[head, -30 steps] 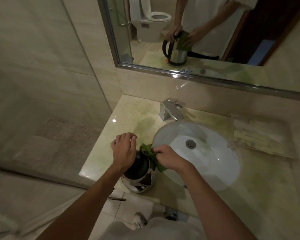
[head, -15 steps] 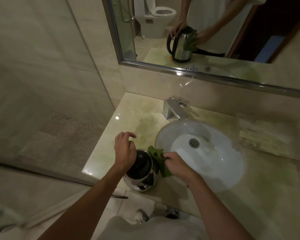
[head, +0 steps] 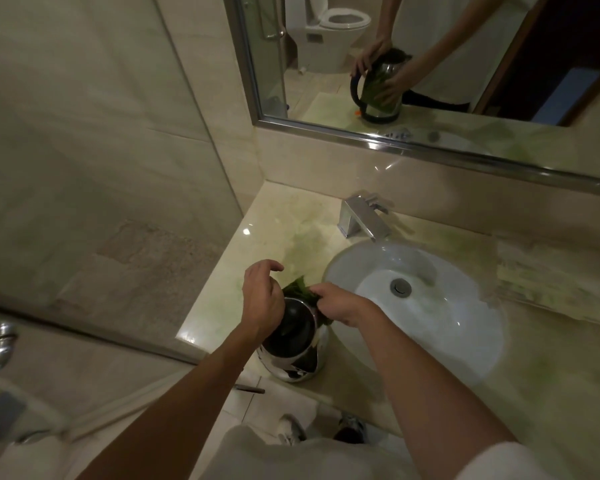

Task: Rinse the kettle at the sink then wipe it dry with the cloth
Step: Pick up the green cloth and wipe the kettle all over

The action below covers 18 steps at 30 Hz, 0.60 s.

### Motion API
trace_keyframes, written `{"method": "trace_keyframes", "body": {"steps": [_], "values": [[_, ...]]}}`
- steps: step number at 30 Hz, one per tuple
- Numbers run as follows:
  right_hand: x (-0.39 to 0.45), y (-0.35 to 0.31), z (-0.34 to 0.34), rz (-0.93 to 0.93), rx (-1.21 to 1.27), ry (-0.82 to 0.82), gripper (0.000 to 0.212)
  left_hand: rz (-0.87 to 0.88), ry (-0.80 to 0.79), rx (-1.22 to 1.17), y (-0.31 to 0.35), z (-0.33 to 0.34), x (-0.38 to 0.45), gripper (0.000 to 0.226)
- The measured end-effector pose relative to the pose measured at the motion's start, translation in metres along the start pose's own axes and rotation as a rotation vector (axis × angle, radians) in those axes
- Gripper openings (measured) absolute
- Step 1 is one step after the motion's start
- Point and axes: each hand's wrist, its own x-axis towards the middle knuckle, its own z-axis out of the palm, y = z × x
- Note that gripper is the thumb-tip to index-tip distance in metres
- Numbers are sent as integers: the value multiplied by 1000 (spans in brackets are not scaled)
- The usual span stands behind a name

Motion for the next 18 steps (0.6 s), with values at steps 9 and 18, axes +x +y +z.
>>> {"method": "trace_keyframes", "body": {"steps": [9, 18], "values": [[-15, 45, 10, 62, 196, 126, 35, 25, -33, -32, -5, 1, 3, 38], [-18, -3, 1, -92, 382, 84, 50, 36, -39, -70, -6, 3, 4, 38]]}}
